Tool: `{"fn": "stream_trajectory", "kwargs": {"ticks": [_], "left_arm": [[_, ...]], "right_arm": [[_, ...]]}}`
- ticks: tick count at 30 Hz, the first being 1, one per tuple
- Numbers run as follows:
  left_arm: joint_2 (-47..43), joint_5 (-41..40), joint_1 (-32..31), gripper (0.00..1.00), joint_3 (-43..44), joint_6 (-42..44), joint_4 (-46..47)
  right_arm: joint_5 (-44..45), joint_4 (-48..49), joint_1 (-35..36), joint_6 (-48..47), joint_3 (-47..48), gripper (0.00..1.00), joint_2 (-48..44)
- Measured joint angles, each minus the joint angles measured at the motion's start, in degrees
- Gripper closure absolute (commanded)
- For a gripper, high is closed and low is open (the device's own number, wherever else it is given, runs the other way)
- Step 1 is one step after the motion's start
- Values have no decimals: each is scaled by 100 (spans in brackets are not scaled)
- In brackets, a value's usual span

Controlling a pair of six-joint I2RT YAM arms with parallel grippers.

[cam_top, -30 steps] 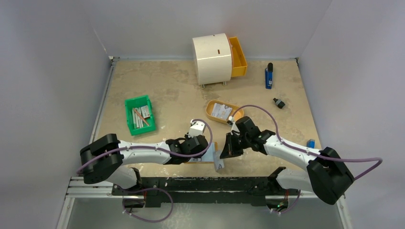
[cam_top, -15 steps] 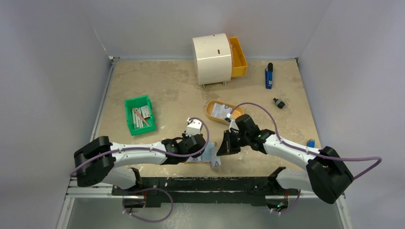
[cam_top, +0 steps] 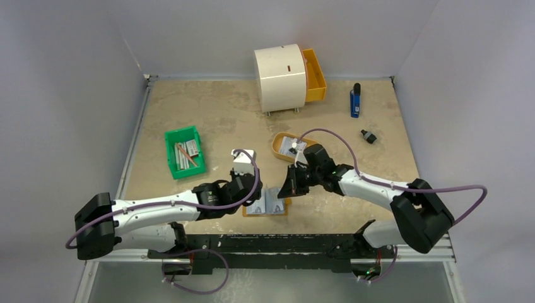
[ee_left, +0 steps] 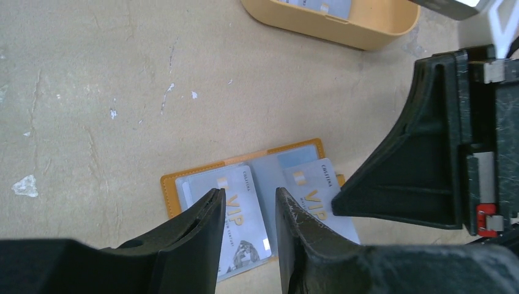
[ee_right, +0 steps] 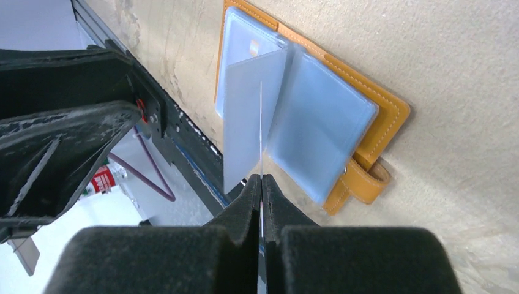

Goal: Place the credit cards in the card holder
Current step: Turn over the card slot in the card holder.

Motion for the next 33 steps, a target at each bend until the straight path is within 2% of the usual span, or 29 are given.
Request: {"fn": "stream_trajectory", "kwargs": {"ticks": [13,19,26,33], "left_arm": [[-61,254,0,68,-94,2,81],[173,321,0,72,-232,2,256],[1093,269,-2,78,-595,-15,446],[1248,131,9,82,-595,-114,765]], "right_arm": [[-127,481,310,68,417,100,887],[-52,605,407,149,494,100,1123],[334,503,422,247,468,100,579],[535,280,422,356,151,100,-87]]}}
